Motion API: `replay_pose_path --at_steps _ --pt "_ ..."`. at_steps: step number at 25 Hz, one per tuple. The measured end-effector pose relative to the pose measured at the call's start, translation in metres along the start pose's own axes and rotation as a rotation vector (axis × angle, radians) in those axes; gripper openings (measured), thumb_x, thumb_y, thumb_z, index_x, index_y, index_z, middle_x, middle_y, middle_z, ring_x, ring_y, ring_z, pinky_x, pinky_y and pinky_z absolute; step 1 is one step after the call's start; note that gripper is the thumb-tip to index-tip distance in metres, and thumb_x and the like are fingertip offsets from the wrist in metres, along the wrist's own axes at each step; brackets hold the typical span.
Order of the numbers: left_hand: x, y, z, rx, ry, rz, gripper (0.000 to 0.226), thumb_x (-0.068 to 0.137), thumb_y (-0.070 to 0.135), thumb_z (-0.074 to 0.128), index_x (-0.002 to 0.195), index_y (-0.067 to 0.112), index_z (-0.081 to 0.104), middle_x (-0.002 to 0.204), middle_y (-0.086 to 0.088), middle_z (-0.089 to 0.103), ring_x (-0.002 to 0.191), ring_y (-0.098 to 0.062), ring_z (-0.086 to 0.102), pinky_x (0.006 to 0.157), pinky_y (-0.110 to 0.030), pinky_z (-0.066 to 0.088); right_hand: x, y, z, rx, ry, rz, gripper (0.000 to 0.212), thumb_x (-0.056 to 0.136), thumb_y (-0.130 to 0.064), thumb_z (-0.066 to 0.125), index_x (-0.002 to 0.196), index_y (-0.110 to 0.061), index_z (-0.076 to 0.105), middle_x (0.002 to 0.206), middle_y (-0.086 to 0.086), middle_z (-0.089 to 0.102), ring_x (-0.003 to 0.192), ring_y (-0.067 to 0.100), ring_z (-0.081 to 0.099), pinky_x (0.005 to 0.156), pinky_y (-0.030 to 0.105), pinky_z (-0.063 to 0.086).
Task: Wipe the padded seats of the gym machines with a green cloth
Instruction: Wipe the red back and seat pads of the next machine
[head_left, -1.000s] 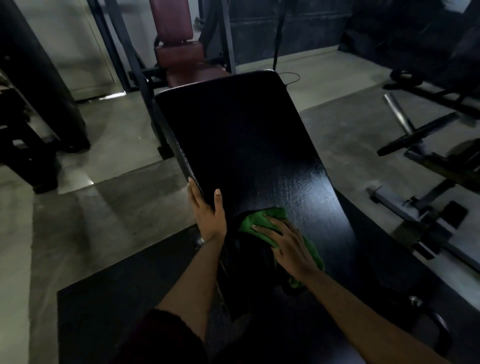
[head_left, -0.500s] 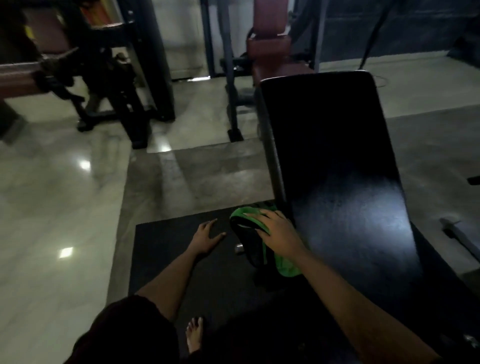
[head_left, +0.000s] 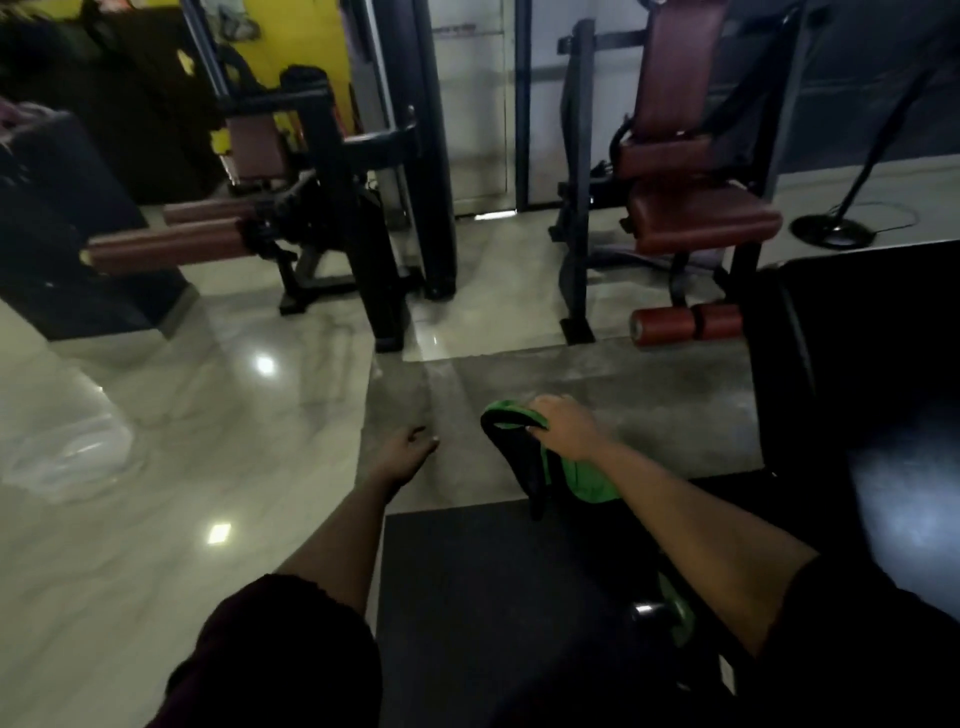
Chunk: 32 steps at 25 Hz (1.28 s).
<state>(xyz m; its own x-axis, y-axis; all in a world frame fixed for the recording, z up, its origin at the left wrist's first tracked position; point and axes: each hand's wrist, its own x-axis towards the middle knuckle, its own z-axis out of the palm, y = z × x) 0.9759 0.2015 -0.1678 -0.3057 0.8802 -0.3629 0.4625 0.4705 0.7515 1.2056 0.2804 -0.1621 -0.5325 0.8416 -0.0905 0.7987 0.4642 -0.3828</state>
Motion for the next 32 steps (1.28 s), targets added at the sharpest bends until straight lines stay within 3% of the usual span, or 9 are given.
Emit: replay_pose_path --at_steps 6,10,14,22,27,30,32 --pt "0.099 0.068 -0.027 -0.096 -0.085 0.096 0.054 0.094 0.029 0.054 0.140 0.009 0.038 0.143 -0.017 0.043 0.128 -0.029 0.045 0.096 -0.031 0.038 0.096 0.019 -0.059 0.028 0.074 0.074 0.034 0.092 -0.015 0.052 0.126 -0.007 0.054 0.120 0.019 0.058 0.110 0.033 0.055 0.090 0.037 0.045" --pt "0.189 0.124 -0.022 -0.034 -0.126 0.181 0.055 0.090 0.033 0.059 0.139 0.013 0.042 0.142 -0.016 0.045 0.127 -0.028 0.047 0.104 -0.034 0.039 0.162 0.067 -0.088 -0.034 0.106 0.146 0.034 0.093 -0.019 0.051 0.126 -0.012 0.053 0.119 0.016 0.060 0.109 0.032 0.056 0.089 0.038 0.046" --pt "0.281 0.195 -0.002 0.048 -0.185 0.251 0.056 0.091 0.035 0.057 0.140 0.014 0.040 0.144 -0.015 0.041 0.128 -0.030 0.045 0.102 -0.035 0.038 0.225 0.130 -0.126 -0.009 0.151 0.254 0.036 0.093 -0.018 0.051 0.128 -0.013 0.052 0.122 0.014 0.058 0.112 0.032 0.054 0.089 0.037 0.043" --pt "0.438 0.329 0.063 0.094 -0.326 0.344 0.056 0.092 0.034 0.055 0.142 0.014 0.039 0.145 -0.014 0.041 0.131 -0.027 0.042 0.102 -0.032 0.035 0.323 0.264 -0.200 0.065 0.236 0.512 0.042 0.091 -0.026 0.053 0.132 -0.018 0.048 0.126 0.009 0.056 0.111 0.028 0.054 0.089 0.036 0.045" --pt "0.535 0.415 0.127 0.128 -0.434 0.418 0.054 0.095 0.026 0.053 0.142 0.008 0.037 0.142 -0.013 0.044 0.120 -0.024 0.049 0.085 -0.023 0.042 0.361 0.355 -0.237 0.096 0.301 0.667 0.038 0.091 -0.023 0.052 0.128 -0.018 0.052 0.125 0.008 0.055 0.113 0.028 0.052 0.095 0.040 0.044" --pt "0.600 0.463 0.168 0.123 -0.478 0.467 0.052 0.094 0.025 0.055 0.140 0.007 0.040 0.141 -0.012 0.045 0.127 -0.026 0.046 0.103 -0.032 0.039 0.373 0.404 -0.258 0.109 0.344 0.740 0.032 0.092 -0.021 0.049 0.123 -0.014 0.055 0.120 0.009 0.056 0.110 0.029 0.055 0.094 0.037 0.043" --pt "0.641 0.503 0.204 0.145 -0.572 0.519 0.044 0.094 0.023 0.054 0.134 0.006 0.045 0.135 -0.010 0.051 0.119 -0.022 0.050 0.099 -0.032 0.040 0.380 0.438 -0.273 0.132 0.356 0.799 0.028 0.092 -0.018 0.048 0.118 -0.010 0.057 0.118 0.012 0.058 0.109 0.029 0.055 0.095 0.035 0.041"
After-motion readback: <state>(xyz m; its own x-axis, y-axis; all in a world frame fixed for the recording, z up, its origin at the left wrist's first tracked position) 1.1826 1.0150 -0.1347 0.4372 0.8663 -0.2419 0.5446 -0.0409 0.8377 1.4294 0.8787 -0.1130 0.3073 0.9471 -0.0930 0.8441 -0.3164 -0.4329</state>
